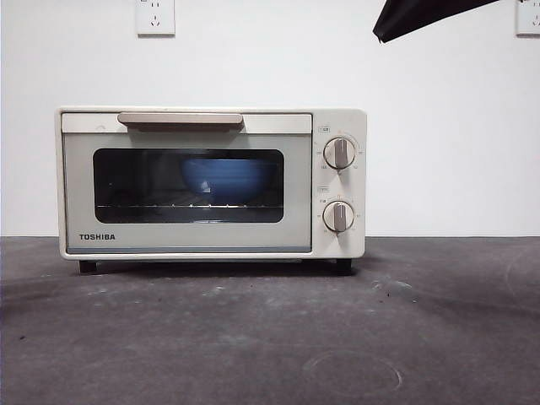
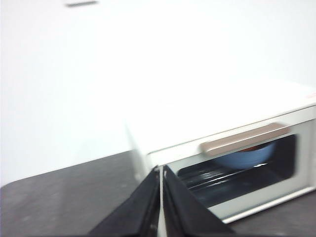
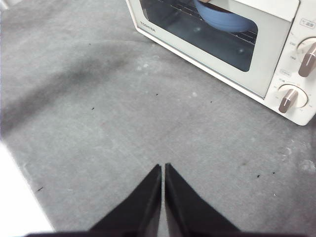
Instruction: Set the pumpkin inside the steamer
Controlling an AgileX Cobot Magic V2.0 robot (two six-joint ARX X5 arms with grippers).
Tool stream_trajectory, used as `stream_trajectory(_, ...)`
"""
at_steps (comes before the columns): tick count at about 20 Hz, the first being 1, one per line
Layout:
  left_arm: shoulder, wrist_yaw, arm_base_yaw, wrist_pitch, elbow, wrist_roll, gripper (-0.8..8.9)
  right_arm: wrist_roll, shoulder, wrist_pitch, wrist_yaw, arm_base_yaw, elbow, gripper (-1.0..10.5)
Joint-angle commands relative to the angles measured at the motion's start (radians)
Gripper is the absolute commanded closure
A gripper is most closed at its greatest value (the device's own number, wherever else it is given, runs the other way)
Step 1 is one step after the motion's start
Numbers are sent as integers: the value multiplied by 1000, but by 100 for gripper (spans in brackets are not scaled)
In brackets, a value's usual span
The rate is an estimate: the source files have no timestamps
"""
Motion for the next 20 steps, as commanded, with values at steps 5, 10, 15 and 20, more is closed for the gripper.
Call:
stream_trajectory(5,-146,-59,43,-8,-239,11,795,11,5,8,0,9,9,939)
stream_trajectory(10,-177,-59,47,-57,-313,11,795,11,5,8,0,9,9,939)
stream_trajectory(15,-177,-59,47,-112,-347,11,795,11,5,8,0,9,9,939)
stream_trajectory(20,-177,-58,47,-91,-347,11,795,11,5,8,0,9,9,939)
